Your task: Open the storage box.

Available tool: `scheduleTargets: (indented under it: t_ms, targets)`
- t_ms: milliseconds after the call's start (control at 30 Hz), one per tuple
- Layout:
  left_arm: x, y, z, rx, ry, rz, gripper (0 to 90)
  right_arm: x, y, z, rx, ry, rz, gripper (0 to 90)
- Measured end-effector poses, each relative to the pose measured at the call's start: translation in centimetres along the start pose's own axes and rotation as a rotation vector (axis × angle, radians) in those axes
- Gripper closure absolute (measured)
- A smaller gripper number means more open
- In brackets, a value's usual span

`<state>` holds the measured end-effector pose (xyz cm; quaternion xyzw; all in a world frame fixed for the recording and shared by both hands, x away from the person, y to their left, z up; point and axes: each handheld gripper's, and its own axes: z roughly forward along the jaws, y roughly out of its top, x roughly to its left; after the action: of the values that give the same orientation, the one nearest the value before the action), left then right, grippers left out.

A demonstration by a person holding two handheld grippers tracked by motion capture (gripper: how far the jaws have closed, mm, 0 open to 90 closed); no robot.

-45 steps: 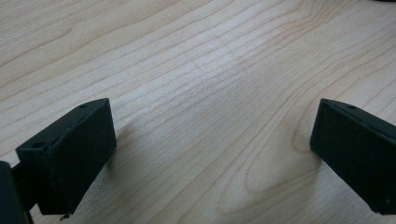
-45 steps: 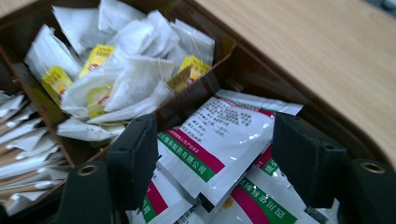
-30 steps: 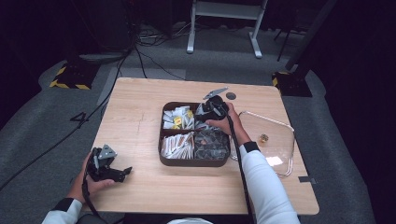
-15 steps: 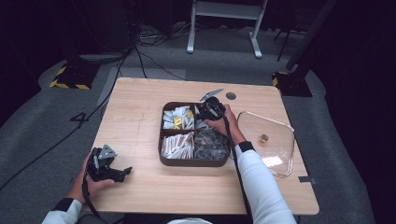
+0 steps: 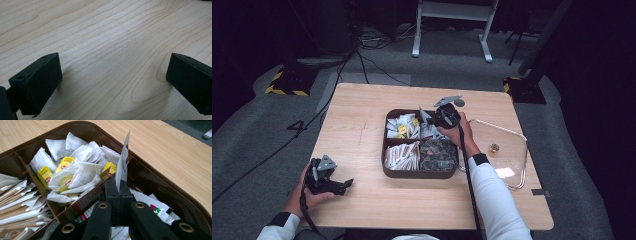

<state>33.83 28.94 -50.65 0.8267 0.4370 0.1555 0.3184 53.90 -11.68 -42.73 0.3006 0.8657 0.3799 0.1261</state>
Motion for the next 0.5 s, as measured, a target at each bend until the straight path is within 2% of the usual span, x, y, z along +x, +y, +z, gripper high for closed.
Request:
scheduleTargets:
  t_ms: [267, 500]
  targets:
    - [0.0, 0.0, 0.0, 0.0, 0.001, 0.0, 0.5, -0.1, -0.6, -1.4, -0.035, 0.006, 0.001, 90.0]
    - [0.0, 0.0, 0.0, -0.001, -0.001, 0.0, 0.5, 0.1, -0.8, -3.2, -0.09, 0.01, -0.006, 90.0]
